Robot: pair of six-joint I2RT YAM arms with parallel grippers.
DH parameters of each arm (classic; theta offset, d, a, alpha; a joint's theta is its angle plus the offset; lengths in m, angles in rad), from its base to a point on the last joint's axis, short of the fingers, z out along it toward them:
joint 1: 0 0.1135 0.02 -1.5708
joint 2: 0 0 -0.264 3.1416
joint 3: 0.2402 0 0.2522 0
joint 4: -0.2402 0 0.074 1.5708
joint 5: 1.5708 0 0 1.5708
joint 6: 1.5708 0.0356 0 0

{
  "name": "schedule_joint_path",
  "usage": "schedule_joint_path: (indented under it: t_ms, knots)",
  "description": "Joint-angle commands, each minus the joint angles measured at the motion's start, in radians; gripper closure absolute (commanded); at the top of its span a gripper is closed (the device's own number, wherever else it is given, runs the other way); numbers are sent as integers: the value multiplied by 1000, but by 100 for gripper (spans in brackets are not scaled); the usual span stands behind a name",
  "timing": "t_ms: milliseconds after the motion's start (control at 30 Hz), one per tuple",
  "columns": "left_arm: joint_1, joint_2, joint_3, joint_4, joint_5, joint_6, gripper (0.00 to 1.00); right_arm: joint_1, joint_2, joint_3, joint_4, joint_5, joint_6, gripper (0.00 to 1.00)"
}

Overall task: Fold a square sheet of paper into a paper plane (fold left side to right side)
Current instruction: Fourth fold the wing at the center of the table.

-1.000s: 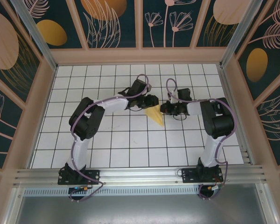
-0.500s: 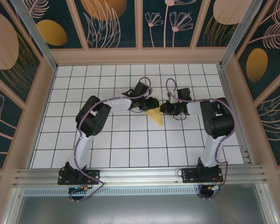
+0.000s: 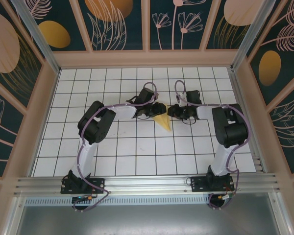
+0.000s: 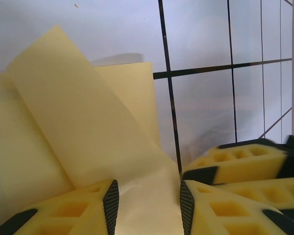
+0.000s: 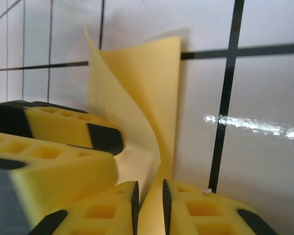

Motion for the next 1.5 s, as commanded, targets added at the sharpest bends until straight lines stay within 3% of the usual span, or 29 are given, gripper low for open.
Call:
schedule_joint_path:
  t_ms: [0, 333, 633, 1467]
  knots:
    - [1, 41, -46, -86, -27, -16, 59, -6, -107, -23, -25, 21, -15, 74]
    - [2, 41, -46, -86, -26, -16, 59, 86, -216, -188, 59, -94, 61, 75]
    - [1, 41, -44, -91, -30, -15, 60, 106, -168, -181, 69, -60, 68, 75]
    - [2, 48, -40, -94, -37, -15, 60, 124, -119, -160, -108, 81, -4, 75]
